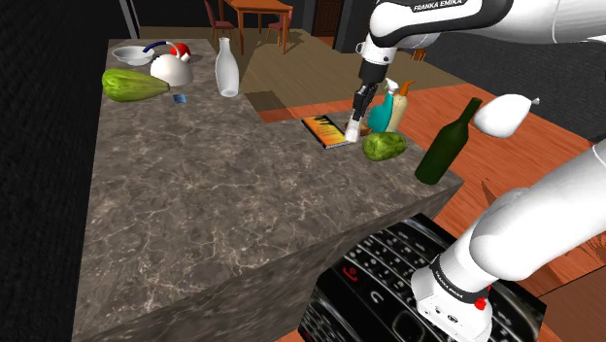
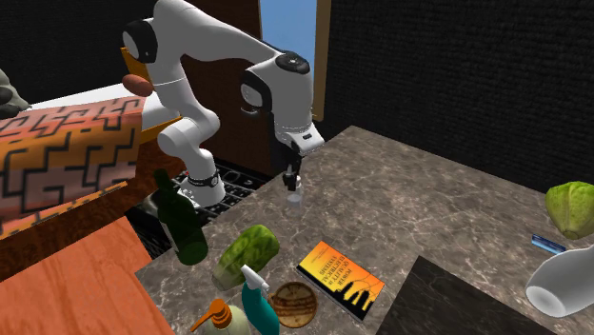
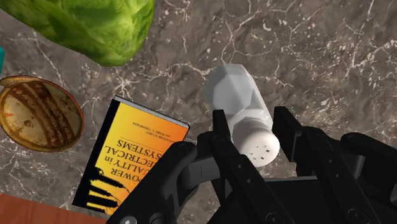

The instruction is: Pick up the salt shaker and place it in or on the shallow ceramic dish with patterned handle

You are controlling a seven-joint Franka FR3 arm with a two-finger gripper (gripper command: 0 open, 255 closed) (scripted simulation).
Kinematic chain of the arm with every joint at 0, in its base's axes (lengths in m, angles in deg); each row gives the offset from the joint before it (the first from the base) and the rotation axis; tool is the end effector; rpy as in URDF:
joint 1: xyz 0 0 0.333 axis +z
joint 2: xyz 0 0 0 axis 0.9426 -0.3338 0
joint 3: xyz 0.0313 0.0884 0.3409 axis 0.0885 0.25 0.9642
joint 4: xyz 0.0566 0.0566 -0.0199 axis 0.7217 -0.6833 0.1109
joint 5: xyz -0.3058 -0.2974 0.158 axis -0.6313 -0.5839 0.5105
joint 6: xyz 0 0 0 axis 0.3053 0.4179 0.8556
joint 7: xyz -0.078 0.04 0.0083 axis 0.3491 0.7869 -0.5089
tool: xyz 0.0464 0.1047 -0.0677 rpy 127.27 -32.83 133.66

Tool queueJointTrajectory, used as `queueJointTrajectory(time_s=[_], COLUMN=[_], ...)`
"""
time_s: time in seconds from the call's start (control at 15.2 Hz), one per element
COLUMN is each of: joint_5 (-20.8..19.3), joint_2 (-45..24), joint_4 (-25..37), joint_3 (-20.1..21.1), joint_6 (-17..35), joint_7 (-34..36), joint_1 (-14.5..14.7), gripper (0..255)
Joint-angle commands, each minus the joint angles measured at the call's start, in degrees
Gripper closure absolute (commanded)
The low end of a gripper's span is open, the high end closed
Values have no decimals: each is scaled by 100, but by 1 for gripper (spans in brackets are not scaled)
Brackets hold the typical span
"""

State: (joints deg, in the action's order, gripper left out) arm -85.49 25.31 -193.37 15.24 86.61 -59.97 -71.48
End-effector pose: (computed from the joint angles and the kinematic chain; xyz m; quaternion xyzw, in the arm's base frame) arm 0.5395 -0.0973 0.4780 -0.9889 -0.1396 0.0196 0.0462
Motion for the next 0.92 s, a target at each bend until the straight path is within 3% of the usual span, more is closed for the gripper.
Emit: queueJointTrajectory(time_s=[0.0,0.46,0.86], joint_5=[6,185,496], joint_2=[-272,-1392,-2582], joint_4=[379,1870,3565], joint_3=[-146,-579,-821], joint_6=[-126,-581,-1184], joint_7=[-245,-1086,-1744], joint_1=[-93,-466,-934], gripper=[255,255,255])
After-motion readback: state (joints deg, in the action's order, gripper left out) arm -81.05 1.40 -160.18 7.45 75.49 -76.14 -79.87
